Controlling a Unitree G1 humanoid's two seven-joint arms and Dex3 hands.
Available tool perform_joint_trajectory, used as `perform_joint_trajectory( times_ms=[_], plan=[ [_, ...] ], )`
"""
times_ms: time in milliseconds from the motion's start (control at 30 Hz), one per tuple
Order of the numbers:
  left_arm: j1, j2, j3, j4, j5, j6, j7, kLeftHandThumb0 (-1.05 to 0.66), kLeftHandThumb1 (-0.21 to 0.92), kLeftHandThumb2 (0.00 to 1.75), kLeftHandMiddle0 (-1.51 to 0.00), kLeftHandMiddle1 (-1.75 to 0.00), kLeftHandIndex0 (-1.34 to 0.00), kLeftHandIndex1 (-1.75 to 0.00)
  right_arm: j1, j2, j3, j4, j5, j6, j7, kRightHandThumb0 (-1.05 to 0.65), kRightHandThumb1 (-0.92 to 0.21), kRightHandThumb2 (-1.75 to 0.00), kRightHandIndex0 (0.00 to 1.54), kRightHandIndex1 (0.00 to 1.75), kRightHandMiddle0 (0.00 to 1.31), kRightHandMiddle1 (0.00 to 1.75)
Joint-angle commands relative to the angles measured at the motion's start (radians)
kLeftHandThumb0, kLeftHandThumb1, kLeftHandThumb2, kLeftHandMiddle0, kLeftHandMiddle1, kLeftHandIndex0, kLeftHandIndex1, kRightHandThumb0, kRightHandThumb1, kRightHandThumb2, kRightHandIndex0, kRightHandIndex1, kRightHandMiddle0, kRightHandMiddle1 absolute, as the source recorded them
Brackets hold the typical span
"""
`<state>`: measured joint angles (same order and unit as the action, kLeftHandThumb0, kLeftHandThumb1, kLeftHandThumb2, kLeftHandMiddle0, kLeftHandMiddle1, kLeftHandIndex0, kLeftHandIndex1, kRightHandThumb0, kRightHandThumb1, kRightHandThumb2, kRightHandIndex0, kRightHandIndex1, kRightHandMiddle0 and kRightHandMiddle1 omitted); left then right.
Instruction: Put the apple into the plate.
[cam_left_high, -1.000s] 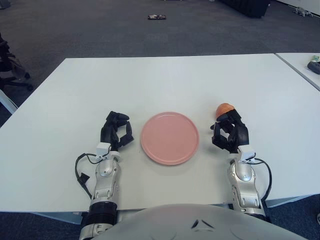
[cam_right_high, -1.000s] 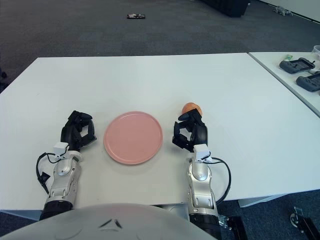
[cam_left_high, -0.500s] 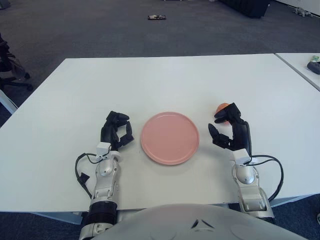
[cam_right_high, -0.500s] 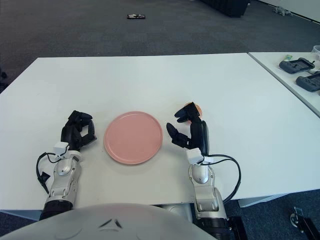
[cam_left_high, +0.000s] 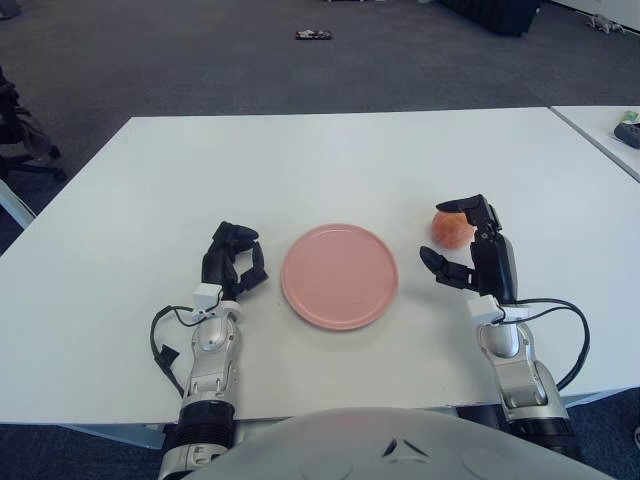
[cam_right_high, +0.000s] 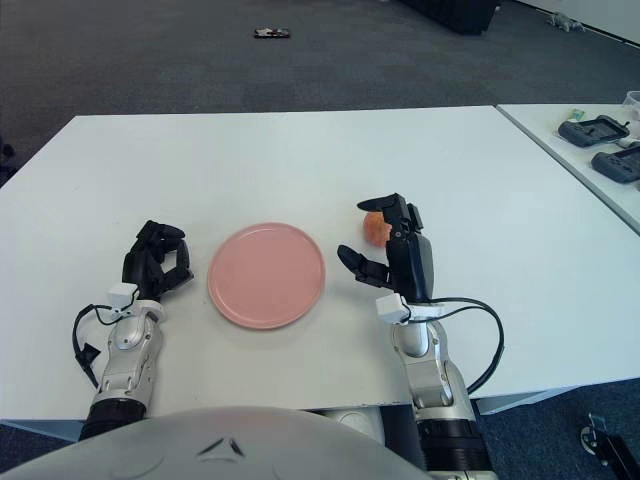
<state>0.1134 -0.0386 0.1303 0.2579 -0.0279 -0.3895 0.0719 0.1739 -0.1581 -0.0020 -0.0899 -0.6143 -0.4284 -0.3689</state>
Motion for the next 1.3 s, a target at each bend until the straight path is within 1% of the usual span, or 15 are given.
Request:
perform_joint_trajectory(
  times_ms=[0, 33, 67, 133, 167, 233, 367, 533, 700, 900, 1000, 1067, 1100, 1167, 1267],
  plan=[
    [-0.008, 0.001, 0.0, 0.019, -0.005, 0.013, 0.0, -0.43, 0.46, 1.15, -1.13, -1.75, -0.49, -1.75, -0.017, -0.006, -0.013, -0.033, -0.037, 0.051, -0.014, -0.81, -0.47, -0.94, 0.0, 0.05, 0.0, 0.48],
    [-0.009, 0.001, 0.0, 0.02, -0.006, 0.013, -0.001, -0.43, 0.46, 1.15, -1.13, -1.75, -0.49, -1.75, -0.017, -0.007, -0.012, -0.036, -0.041, 0.059, -0.013, -0.81, -0.46, -0.93, 0.0, 0.03, 0.0, 0.41],
    [-0.009, 0.001, 0.0, 0.02, -0.008, 0.014, -0.002, -0.43, 0.46, 1.15, -1.13, -1.75, -0.49, -1.75, -0.017, -0.008, -0.012, -0.045, -0.05, 0.078, -0.008, -0.81, -0.46, -0.93, 0.0, 0.03, 0.0, 0.39],
    [-0.009, 0.0, 0.001, 0.02, -0.012, 0.013, -0.003, -0.43, 0.46, 1.15, -1.13, -1.75, -0.49, -1.75, -0.018, -0.013, -0.012, -0.065, -0.071, 0.119, 0.009, -0.8, -0.42, -0.93, 0.0, 0.01, 0.0, 0.26],
    [-0.009, 0.0, 0.001, 0.02, -0.014, 0.013, -0.004, -0.43, 0.46, 1.15, -1.13, -1.75, -0.49, -1.75, -0.023, -0.018, -0.013, -0.073, -0.077, 0.139, 0.019, -0.8, -0.42, -0.93, 0.0, 0.01, 0.0, 0.24],
    [-0.008, -0.001, 0.002, 0.019, -0.014, 0.012, -0.003, -0.43, 0.46, 1.15, -1.13, -1.75, -0.49, -1.75, -0.062, -0.038, -0.02, -0.077, -0.086, 0.185, 0.051, -0.81, -0.39, -0.93, 0.0, 0.0, 0.0, 0.12],
    [-0.008, -0.002, 0.004, 0.017, -0.016, 0.014, -0.001, -0.43, 0.46, 1.14, -1.12, -1.75, -0.49, -1.75, -0.133, -0.066, -0.021, -0.057, -0.105, 0.257, 0.087, -0.83, -0.37, -0.93, 0.0, 0.0, 0.0, 0.03],
    [-0.006, -0.005, 0.004, 0.014, -0.009, 0.013, 0.008, -0.43, 0.47, 1.14, -1.11, -1.75, -0.49, -1.75, -0.14, -0.082, -0.003, -0.078, -0.127, 0.34, 0.132, -0.9, -0.38, -0.87, 0.0, 0.0, 0.0, 0.0],
    [-0.003, -0.005, 0.004, 0.008, -0.007, 0.02, 0.008, -0.43, 0.46, 1.15, -1.12, -1.75, -0.49, -1.75, -0.154, -0.086, 0.01, -0.11, -0.121, 0.411, 0.188, -0.91, -0.38, -0.84, 0.0, 0.0, 0.0, 0.0],
    [0.002, -0.005, 0.005, 0.0, -0.012, 0.028, 0.003, -0.43, 0.45, 1.16, -1.12, -1.75, -0.5, -1.75, -0.196, -0.091, 0.033, -0.105, -0.127, 0.488, 0.236, -0.9, -0.36, -0.83, 0.0, 0.0, 0.0, 0.0],
    [0.003, -0.006, 0.005, -0.002, -0.011, 0.028, 0.002, -0.44, 0.45, 1.16, -1.12, -1.75, -0.5, -1.75, -0.206, -0.096, 0.041, -0.102, -0.123, 0.506, 0.247, -0.88, -0.35, -0.83, 0.0, 0.0, 0.0, 0.0],
    [0.004, -0.004, 0.004, -0.001, -0.003, 0.027, 0.008, -0.44, 0.45, 1.16, -1.12, -1.75, -0.5, -1.75, -0.222, -0.099, 0.049, -0.092, -0.114, 0.536, 0.283, -0.86, -0.33, -0.84, 0.0, 0.0, 0.0, 0.0],
    [0.005, -0.004, 0.004, 0.0, 0.001, 0.026, 0.01, -0.44, 0.45, 1.16, -1.12, -1.75, -0.5, -1.75, -0.228, -0.101, 0.052, -0.088, -0.11, 0.548, 0.297, -0.84, -0.3, -0.87, 0.0, 0.0, 0.0, 0.0],
    [0.002, -0.006, 0.002, 0.006, 0.015, 0.007, 0.022, -0.44, 0.44, 1.18, -1.13, -1.75, -0.51, -1.75, -0.244, -0.108, 0.063, -0.075, -0.111, 0.582, 0.337, -0.82, -0.27, -0.9, 0.0, 0.0, 0.0, 0.0],
    [0.003, -0.005, -0.001, 0.003, 0.013, 0.004, 0.016, -0.44, 0.43, 1.19, -1.14, -1.75, -0.52, -1.75, -0.263, -0.119, 0.08, -0.063, -0.116, 0.632, 0.395, -0.8, -0.25, -0.92, 0.0, 0.0, 0.0, 0.0]
  ],
)
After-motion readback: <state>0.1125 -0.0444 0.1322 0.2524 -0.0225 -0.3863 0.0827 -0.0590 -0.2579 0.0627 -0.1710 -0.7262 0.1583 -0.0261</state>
